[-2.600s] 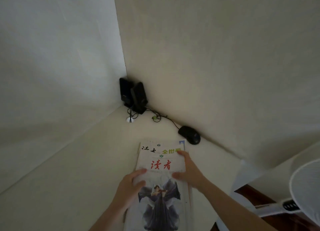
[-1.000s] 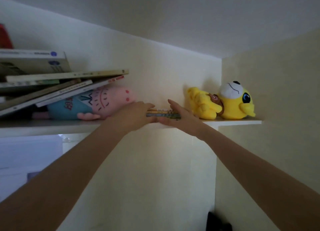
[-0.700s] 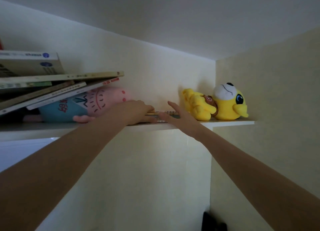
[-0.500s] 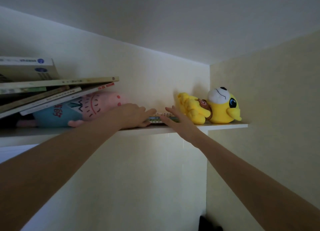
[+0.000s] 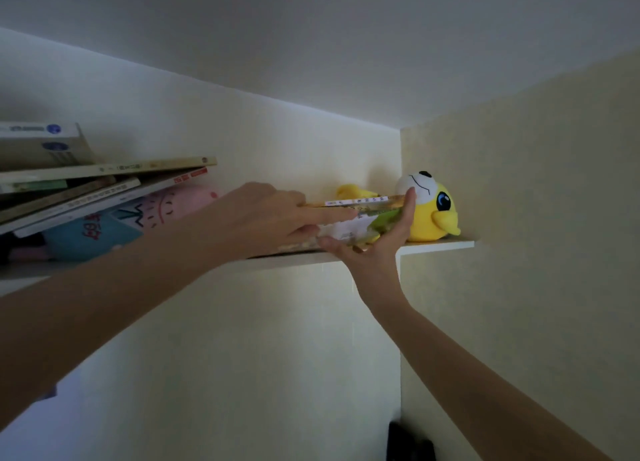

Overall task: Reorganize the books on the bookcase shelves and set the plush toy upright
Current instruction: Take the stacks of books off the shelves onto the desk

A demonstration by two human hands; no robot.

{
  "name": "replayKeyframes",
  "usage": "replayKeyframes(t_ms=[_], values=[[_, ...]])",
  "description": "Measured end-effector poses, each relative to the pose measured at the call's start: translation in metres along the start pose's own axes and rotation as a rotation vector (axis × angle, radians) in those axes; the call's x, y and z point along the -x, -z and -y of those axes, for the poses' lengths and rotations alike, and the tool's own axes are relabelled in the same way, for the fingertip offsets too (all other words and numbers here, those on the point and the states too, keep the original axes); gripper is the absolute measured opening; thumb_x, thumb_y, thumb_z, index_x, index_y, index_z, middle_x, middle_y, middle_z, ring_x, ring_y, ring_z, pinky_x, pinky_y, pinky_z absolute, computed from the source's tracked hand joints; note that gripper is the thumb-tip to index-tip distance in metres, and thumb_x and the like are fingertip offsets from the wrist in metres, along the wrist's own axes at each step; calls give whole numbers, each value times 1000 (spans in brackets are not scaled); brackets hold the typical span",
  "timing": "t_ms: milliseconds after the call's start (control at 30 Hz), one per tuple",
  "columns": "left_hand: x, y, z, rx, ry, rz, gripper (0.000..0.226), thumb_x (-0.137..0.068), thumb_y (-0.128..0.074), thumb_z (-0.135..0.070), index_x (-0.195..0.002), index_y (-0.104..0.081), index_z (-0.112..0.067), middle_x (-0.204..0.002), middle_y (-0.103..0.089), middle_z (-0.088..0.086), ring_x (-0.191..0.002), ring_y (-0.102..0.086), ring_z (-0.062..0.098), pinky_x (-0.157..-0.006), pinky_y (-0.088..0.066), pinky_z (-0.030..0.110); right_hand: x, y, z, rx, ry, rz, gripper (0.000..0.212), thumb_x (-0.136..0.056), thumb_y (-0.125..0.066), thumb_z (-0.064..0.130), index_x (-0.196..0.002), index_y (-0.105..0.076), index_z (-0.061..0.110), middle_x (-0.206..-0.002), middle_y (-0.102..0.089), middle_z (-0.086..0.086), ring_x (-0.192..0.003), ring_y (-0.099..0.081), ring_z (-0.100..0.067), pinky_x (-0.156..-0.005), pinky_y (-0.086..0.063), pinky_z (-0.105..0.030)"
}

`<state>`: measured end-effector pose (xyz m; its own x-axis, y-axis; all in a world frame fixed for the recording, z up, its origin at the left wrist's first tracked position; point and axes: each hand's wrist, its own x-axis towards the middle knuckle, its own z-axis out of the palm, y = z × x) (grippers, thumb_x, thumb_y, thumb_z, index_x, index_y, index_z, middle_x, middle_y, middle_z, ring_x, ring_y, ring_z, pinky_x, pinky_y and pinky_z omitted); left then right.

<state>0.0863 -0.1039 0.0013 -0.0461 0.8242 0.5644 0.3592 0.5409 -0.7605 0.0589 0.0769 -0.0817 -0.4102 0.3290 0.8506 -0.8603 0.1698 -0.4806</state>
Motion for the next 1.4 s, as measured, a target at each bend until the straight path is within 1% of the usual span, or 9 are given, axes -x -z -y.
replayKeyframes(t_ms=[133, 300, 433, 567, 733, 867, 1100, 1267, 1400], values=[[-4, 4, -36, 9, 105, 173, 82, -83, -54, -55, -141, 4, -49, -91, -51, 1, -54, -52, 20, -45, -13, 26, 20, 9, 4, -155, -44, -55, 126, -56, -84, -12, -143, -5, 34, -133, -18, 27, -118, -33, 25, -91, -46, -10], [5, 0, -31, 109, 257, 102, 98, -72, -77, -22, -142, -16, -52, -78, -47, -1, -37, -41, 17, -36, -12, 21, 18, 26, 16, -201, -145, -134, 123, -65, -83, -1, -145, 0, 41, -153, 0, 14, -138, -31, -16, -102, -41, -36], [-2, 40, -47, 301, 354, -77, 85, -84, -61, -40, -140, 1, -59, -89, -51, -6, -54, -54, 17, -43, -33, 21, 22, 49, 28, -190, -118, -123, 113, -73, -81, 10, -146, 0, 41, -157, -5, 7, -129, -37, 7, -99, -36, -28], [-24, 57, -75, 1142, 592, -257, 97, -70, -72, -45, -135, -3, -67, -99, -53, -31, -92, -57, 0, -88, -49, 25, 36, 80, 54, -263, 17, -73, 85, -84, -70, 23, -142, -12, 47, -149, -37, 4, -132, -44, -11, -96, -49, -30], [-19, 20, -151, 1556, 690, -307, 92, -78, -66, -15, -141, -6, -47, -99, -50, -54, -97, -53, -24, -74, -40, -3, 75, 150, 70, -17, 10, 41, 61, -91, -57, 13, -142, -30, 30, -144, -43, 3, -127, -50, -13, -93, -52, -34], [-1, -27, -232, 1686, 825, -100, 98, -76, -68, -27, -141, 1, -54, -94, -40, -63, -92, -49, -30, -72, -40, -3, 131, 202, 35, 138, -250, 77, 56, -90, -58, 19, -140, -35, 33, -135, -50, 12, -120, -56, -13, -94, -52, -38], [66, -112, -380, 1887, 1136, 397, 100, -67, -78, -49, -141, -12, -55, -115, -47, -47, -103, -58, -7, -91, -51, 32, 244, 266, -58, 268, -873, 143, 60, -93, -57, 15, -145, -29, 24, -139, -46, 0, -119, -55, -17, -90, -53, -24], [141, -160, -469, 1788, 1434, 774, 84, -79, -72, -33, -145, -20, -41, -127, -43, -16, -82, -56, -7, -67, -52, 17, 344, 275, -131, 321, -1214, 258, 61, -92, -59, 21, -141, -25, 30, -145, -40, -4, -120, -50, -18, -96, -49, -30], [209, -184, -503, 1667, 1515, 923, 83, -80, -71, -33, -146, -20, -36, -147, -36, -5, -105, -47, 6, -79, -45, 18, 402, 256, -175, 287, -1387, 339, 77, -88, -65, 24, -148, -18, 25, -150, -30, 0, -126, -43, -18, -95, -49, -24]])
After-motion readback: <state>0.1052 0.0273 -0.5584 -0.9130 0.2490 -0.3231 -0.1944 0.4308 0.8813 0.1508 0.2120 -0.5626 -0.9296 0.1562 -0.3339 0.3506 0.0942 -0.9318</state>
